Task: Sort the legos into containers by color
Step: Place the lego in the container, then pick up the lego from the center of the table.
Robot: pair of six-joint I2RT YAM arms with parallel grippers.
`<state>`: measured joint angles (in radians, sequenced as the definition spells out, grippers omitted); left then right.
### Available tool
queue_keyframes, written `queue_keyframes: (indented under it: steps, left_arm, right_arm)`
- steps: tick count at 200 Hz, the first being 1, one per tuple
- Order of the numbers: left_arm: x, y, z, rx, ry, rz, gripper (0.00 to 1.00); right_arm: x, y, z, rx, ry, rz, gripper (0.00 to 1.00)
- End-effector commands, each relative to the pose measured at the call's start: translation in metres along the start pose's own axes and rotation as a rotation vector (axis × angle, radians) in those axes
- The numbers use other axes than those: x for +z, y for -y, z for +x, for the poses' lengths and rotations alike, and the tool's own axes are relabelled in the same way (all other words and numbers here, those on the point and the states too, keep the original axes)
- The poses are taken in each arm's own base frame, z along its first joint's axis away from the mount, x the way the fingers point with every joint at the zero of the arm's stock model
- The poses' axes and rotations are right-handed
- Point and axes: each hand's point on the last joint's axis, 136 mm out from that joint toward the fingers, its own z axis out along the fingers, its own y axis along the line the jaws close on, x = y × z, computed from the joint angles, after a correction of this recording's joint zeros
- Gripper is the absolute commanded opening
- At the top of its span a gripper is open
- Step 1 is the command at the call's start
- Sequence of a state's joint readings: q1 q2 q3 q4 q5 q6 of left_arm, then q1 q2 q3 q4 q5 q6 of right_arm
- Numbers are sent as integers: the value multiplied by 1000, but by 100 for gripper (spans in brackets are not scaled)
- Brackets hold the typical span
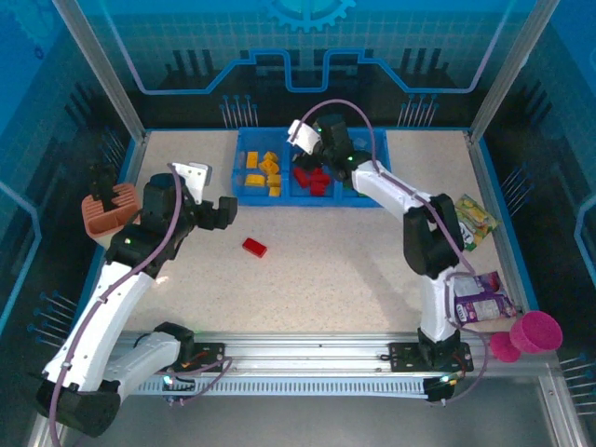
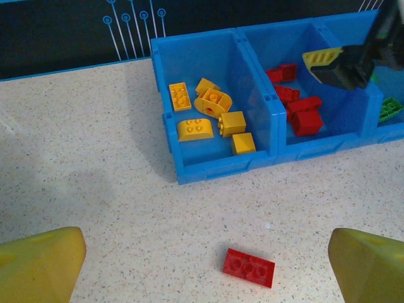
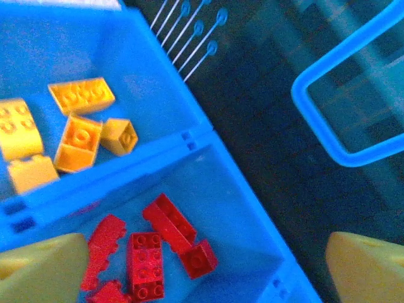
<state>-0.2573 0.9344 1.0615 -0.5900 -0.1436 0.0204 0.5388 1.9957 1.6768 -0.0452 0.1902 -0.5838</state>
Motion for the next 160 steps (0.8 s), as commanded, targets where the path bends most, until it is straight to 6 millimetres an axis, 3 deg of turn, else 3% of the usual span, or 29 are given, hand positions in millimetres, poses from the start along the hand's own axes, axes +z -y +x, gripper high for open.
queue_keyframes:
  steps: [1,19,43,70,93,139,160]
  left_arm:
    - [5,-5,1,-29,9,-16,99]
    - [4,-6,1,-25,17,-22,99]
    - [0,-8,0,-32,33,-29,99]
    - [-3,-6,3,-51,44,-6,99]
    - [-4,-1,5,-55,48,23,99]
    - [-15,1,1,-61,84,37,99]
    - [-20,0,-1,-61,102,36,99]
  right_arm:
    - [-28,-23,-13,82,-50,68,100]
    - [-50,-56,-19,149,-86,88,100]
    - [-72,-122,-22,155,-132,75,100]
    - [-81,-201,-10,171,-225,-72,100]
    - [-76,-249,3,214,-266,-237,100]
    - [-61,-296,10,277,-333,-431,99]
    - [-51,-306,16,285,-378,-465,98]
